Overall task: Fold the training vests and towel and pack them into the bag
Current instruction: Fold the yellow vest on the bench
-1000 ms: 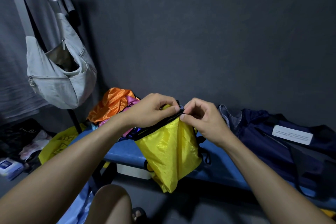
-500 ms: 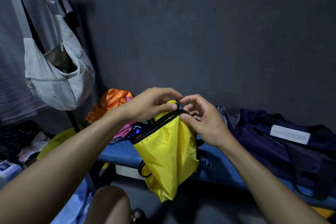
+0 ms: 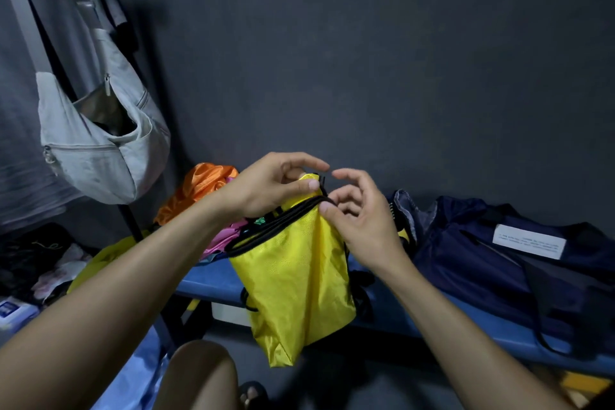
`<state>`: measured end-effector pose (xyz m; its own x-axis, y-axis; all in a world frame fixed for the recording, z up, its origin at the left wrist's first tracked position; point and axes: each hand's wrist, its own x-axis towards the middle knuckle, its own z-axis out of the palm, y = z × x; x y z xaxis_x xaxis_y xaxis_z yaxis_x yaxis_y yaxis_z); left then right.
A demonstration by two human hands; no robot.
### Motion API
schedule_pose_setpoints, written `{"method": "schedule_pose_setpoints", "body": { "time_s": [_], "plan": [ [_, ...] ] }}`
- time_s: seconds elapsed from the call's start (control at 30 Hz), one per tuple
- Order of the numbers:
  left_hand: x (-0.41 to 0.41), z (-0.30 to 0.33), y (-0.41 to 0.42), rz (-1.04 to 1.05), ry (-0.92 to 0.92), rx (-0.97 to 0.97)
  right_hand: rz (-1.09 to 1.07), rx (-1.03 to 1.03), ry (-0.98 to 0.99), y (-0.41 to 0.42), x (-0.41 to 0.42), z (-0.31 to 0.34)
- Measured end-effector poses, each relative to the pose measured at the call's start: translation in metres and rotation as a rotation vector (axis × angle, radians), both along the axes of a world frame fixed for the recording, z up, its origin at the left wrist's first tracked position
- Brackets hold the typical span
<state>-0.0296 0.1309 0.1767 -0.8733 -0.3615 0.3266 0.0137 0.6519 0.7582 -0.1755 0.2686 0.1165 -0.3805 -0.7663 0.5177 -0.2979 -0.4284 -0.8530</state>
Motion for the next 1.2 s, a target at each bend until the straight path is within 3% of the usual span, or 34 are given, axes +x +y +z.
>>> {"method": "schedule_pose_setpoints", "body": {
  "time_s": [0.33,0.47,0.7,0.8,0.93,1.2],
  "plan": [
    [0.002,0.013,0.007,-0.056,-0.163,-0.144,-0.208,0.003,0.054,-0.009,-0.011,-0.004],
    [0.002,0.015,0.008,-0.028,-0.181,-0.304,-0.158,0.012,0.109,-0.009,-0.012,-0.005],
    [0.003,0.011,0.003,0.044,-0.146,-0.106,-0.142,0.063,0.112,-0.005,-0.013,-0.003],
    [0.004,0.013,0.004,0.031,-0.149,-0.108,-0.121,0.106,0.12,-0.004,-0.012,-0.001],
    [0.004,0.017,0.006,0.009,-0.176,-0.14,-0.104,0.069,0.078,0.0,-0.011,0.004],
    [-0.001,0.012,-0.001,0.023,-0.149,0.002,0.04,-0.052,0.062,0.015,0.002,0.016]
  ]
}}
